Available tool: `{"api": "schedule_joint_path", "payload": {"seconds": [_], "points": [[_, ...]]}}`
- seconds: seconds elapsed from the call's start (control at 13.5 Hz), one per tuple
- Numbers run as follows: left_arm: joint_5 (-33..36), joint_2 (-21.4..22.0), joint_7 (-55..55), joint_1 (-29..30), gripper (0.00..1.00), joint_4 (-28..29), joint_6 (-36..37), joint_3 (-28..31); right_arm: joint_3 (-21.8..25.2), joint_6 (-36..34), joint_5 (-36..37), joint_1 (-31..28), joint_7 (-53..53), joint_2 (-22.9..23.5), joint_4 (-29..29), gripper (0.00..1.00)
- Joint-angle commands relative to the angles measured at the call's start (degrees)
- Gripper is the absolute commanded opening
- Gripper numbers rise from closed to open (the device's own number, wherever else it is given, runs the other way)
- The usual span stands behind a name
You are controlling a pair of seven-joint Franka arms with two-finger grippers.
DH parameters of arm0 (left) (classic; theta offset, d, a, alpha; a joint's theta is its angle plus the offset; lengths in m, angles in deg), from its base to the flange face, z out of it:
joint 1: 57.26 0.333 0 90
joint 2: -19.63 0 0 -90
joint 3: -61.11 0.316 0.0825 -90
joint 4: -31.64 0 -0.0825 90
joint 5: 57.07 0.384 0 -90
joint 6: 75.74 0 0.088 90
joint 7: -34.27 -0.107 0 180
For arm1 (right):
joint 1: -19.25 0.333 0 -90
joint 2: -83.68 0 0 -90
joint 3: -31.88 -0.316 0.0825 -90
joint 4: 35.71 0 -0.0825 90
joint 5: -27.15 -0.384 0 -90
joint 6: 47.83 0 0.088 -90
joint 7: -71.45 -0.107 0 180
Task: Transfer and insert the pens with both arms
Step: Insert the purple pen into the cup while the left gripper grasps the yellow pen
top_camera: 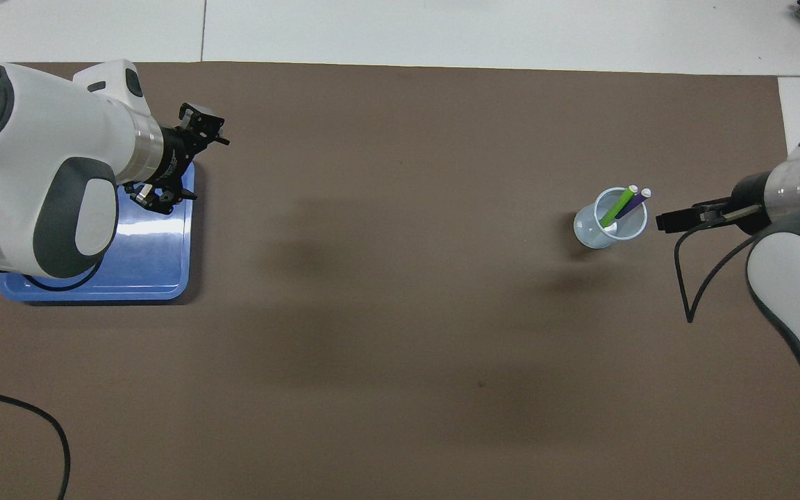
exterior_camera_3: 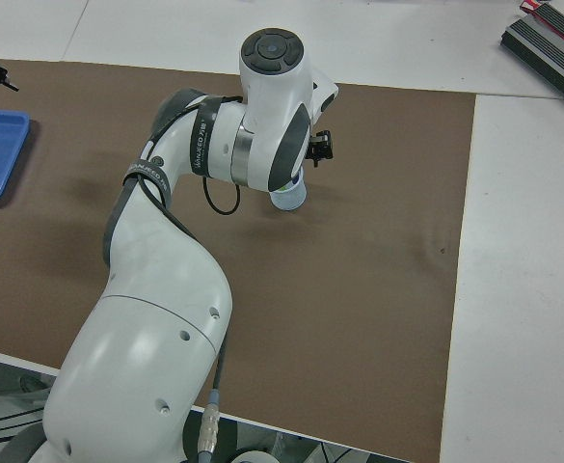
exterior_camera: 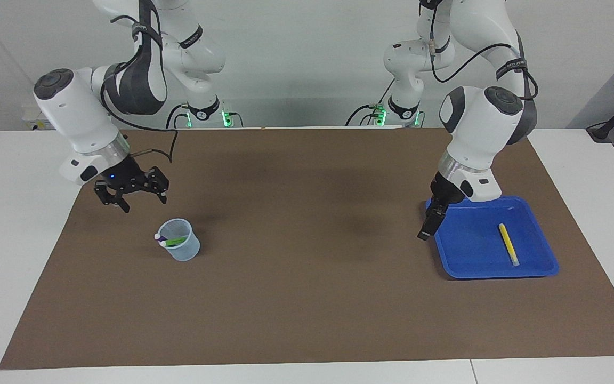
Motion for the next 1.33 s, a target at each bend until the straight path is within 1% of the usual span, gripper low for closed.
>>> {"api": "schedule_joint_path", "payload": {"seconds": [0.0, 0.15, 0.22, 0.3, 0.44, 0.52, 0.59, 0.66, 0.81, 0.96, 1.11, 1.26], "points": [[-0.1, 3.2, -15.4, 4.7, 1.00, 4.7, 1.7, -0.4, -0.6, -3.6, 1.2, -0.5, 3.1, -4.0, -0.5, 1.00], [-0.1, 4.4, -26.1, 7.8, 1.00, 7.4, 0.9, -0.4, -0.3, -8.0, 1.2, -1.2, 2.9, -5.4, -0.6, 1.00], [0.0, 4.4, -29.2, 8.8, 1.00, 7.7, 0.8, -0.3, -0.3, -10.2, 1.2, -2.3, 3.0, -6.4, -0.6, 1.00], [0.8, 4.4, -33.4, 9.7, 1.00, 7.9, 0.7, 0.1, -0.3, -10.8, 1.2, -2.6, 2.9, -7.0, -0.5, 1.00], [5.4, 3.9, -44.8, 12.9, 1.00, 8.3, 0.5, 0.1, -0.3, -11.1, 1.2, -2.6, 2.5, -8.6, -0.5, 1.00], [7.9, 3.7, -52.7, 14.7, 1.00, 9.5, -0.8, 0.1, -0.3, -12.1, 1.2, -2.6, 2.3, -9.2, -0.5, 1.00], [9.0, 3.5, -58.1, 16.1, 1.00, 10.8, -2.9, 0.1, -0.3, -12.9, 1.3, -2.6, 1.7, -9.2, -0.6, 1.00], [9.1, 3.1, -61.1, 17.8, 1.00, 11.5, -4.5, 0.1, -0.3, -12.8, 1.3, -2.6, 1.0, -9.2, -0.6, 1.00], [9.6, 1.2, -64.7, 18.9, 1.00, 12.4, -7.2, 0.2, -0.3, -12.6, 1.6, -2.6, 0.0, -9.2, -0.5, 1.00], [13.4, -2.4, -65.4, 20.5, 1.00, 13.2, -10.6, 0.2, -0.5, -12.2, 1.6, -2.5, -0.1, -9.2, -0.5, 1.00], [13.6, -5.5, -68.0, 21.3, 1.00, 13.6, -14.3, 0.3, -0.5, -12.0, 1.7, -1.8, -1.6, -9.2, -0.5, 1.00], [13.6, -6.6, -70.6, 23.5, 0.99, 13.6, -15.3, 0.4, -0.6, -11.0, 1.7, -1.9, -1.7, -9.0, -0.4, 1.00]]}}
